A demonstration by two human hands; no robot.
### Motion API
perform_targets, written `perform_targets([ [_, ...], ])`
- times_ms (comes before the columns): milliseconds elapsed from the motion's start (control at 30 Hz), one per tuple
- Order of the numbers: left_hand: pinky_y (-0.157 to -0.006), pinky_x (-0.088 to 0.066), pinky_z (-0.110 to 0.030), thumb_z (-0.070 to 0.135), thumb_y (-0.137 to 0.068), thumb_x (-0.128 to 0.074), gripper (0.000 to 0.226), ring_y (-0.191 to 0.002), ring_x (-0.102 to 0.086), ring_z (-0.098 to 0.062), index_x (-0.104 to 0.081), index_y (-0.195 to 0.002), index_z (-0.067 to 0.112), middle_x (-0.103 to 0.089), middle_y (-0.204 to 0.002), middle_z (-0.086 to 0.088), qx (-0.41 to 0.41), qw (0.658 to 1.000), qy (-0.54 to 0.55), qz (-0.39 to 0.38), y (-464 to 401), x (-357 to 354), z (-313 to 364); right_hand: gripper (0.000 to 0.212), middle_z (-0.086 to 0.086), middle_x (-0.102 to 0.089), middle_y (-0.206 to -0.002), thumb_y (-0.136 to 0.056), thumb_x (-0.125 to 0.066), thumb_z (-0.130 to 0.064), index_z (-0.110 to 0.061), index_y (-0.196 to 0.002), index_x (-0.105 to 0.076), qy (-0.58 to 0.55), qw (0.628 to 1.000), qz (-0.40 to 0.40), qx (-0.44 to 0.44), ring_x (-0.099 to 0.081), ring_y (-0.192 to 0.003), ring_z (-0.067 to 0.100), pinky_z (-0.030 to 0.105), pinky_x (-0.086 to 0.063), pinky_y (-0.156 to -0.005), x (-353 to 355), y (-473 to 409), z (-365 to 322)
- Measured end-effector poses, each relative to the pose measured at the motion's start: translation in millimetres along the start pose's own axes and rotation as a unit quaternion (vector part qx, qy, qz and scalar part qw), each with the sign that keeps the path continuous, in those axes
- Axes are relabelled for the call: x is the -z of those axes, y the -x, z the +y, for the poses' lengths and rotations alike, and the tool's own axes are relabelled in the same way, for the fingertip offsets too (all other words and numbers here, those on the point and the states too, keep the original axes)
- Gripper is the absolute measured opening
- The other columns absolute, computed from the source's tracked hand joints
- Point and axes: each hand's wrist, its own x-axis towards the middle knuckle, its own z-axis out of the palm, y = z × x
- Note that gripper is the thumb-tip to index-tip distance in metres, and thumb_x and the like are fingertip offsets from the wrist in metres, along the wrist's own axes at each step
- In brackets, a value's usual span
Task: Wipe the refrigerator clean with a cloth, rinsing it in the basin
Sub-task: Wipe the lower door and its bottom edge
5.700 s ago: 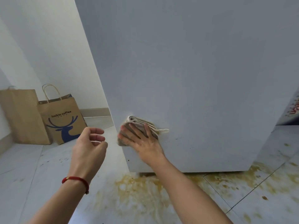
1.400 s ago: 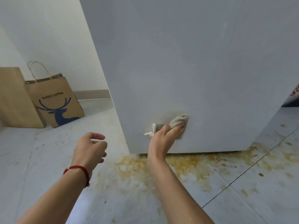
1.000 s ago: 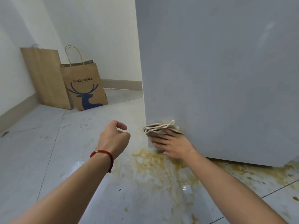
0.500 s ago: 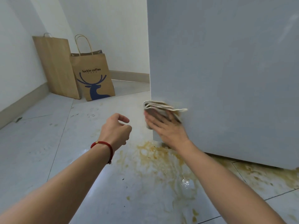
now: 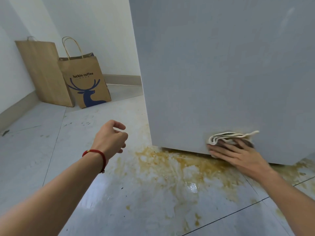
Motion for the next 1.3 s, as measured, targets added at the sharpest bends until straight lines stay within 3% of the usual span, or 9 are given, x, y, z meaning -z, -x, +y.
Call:
perform_targets([
  [233, -0.074, -0.063, -0.043, 0.002, -0.093, -0.059, 0.024, -0.084, -0.070, -0.027, -0.059, -0.113, 0.016, -0.067, -0.097, -0.011, -0.011, 1.000, 0.006, -0.023, 6, -13, 13, 0.060, -0.004, -0.040, -0.165, -0.093, -0.040, -0.004, -0.018, -0.149, -0.056, 0.020, 0.997, 0.071, 0.016, -0.036, -0.152, 0.017, 0.050, -0.013, -0.125, 8, -72, -46],
  [367, -0.073, -0.062, -0.042, 0.002, -0.092, -0.058, 0.026, -0.085, -0.071, -0.027, -0.059, -0.112, 0.018, -0.067, -0.098, -0.011, -0.003, 1.000, 0.015, -0.025, 17, -14, 8, 0.048, -0.003, -0.048, -0.159, -0.101, -0.039, -0.016, -0.015, -0.142, -0.064, -0.024, 0.997, -0.010, 0.069, -0.045, -0.147, 0.014, 0.046, -0.006, -0.128, 17, -169, -107],
  [500, -0.069, -0.061, -0.038, 0.001, -0.093, -0.058, 0.025, -0.083, -0.071, -0.027, -0.059, -0.112, 0.017, -0.068, -0.097, -0.012, 0.001, 1.000, 0.007, -0.007, 27, -2, 2, 0.054, -0.003, -0.007, -0.174, -0.110, -0.031, -0.022, -0.013, -0.163, -0.025, -0.039, 0.997, -0.035, 0.061, 0.001, -0.161, 0.015, 0.047, 0.033, -0.117, 38, -234, -147],
  [567, -0.068, -0.061, -0.038, 0.000, -0.094, -0.058, 0.024, -0.083, -0.071, -0.027, -0.060, -0.111, 0.017, -0.069, -0.097, -0.013, 0.007, 1.000, 0.009, 0.000, 31, 4, -1, 0.054, -0.002, 0.010, -0.174, -0.112, -0.024, -0.024, -0.013, -0.165, -0.015, -0.014, 0.993, -0.092, 0.069, 0.024, -0.157, 0.021, 0.048, 0.033, -0.113, 49, -247, -160],
  [700, -0.069, -0.061, -0.039, -0.001, -0.094, -0.059, 0.024, -0.083, -0.071, -0.029, -0.060, -0.112, 0.016, -0.069, -0.097, -0.014, 0.008, 1.000, 0.010, 0.008, 32, 5, 0, 0.055, -0.008, 0.011, -0.173, -0.112, -0.028, -0.029, -0.019, -0.166, -0.018, 0.003, 0.989, -0.111, 0.094, 0.025, -0.157, 0.018, 0.050, 0.047, -0.095, 45, -248, -160],
  [900, -0.068, -0.061, -0.037, 0.000, -0.093, -0.058, 0.025, -0.082, -0.071, -0.026, -0.059, -0.112, 0.017, -0.069, -0.097, -0.011, 0.003, 1.000, -0.010, -0.024, 37, -20, 7, 0.057, -0.018, -0.032, -0.164, -0.097, -0.059, -0.032, -0.032, -0.153, -0.049, -0.014, 0.993, -0.040, 0.109, -0.030, -0.152, 0.002, 0.044, 0.024, -0.123, 1, -165, -105],
  [967, -0.069, -0.061, -0.039, 0.001, -0.094, -0.057, 0.025, -0.082, -0.071, -0.026, -0.059, -0.112, 0.017, -0.069, -0.097, -0.011, -0.002, 0.999, -0.008, -0.040, 38, -31, 13, 0.052, -0.012, -0.037, -0.164, -0.101, -0.046, -0.026, -0.025, -0.153, -0.051, -0.013, 0.996, 0.009, 0.091, -0.037, -0.150, 0.004, 0.041, 0.005, -0.128, -7, -119, -76],
  [1133, -0.074, -0.061, -0.047, 0.001, -0.094, -0.058, 0.023, -0.081, -0.071, -0.030, -0.061, -0.110, 0.016, -0.069, -0.096, -0.013, -0.034, 0.996, -0.004, -0.081, 45, -66, 41, 0.063, -0.005, -0.020, -0.172, -0.102, -0.030, -0.011, -0.019, -0.164, -0.028, 0.067, 0.998, -0.014, 0.016, -0.018, -0.158, 0.016, 0.049, -0.016, -0.125, -15, 16, 11],
  [1300, -0.075, -0.061, -0.049, 0.003, -0.094, -0.061, 0.021, -0.081, -0.071, -0.031, -0.063, -0.109, 0.017, -0.070, -0.096, -0.013, -0.067, 0.989, 0.030, -0.130, 65, -106, 74, 0.085, -0.004, -0.011, -0.175, -0.093, -0.031, 0.014, -0.024, -0.167, -0.013, 0.045, 0.978, 0.025, -0.202, -0.016, -0.159, 0.028, 0.060, -0.028, -0.122, 12, 104, 69],
])
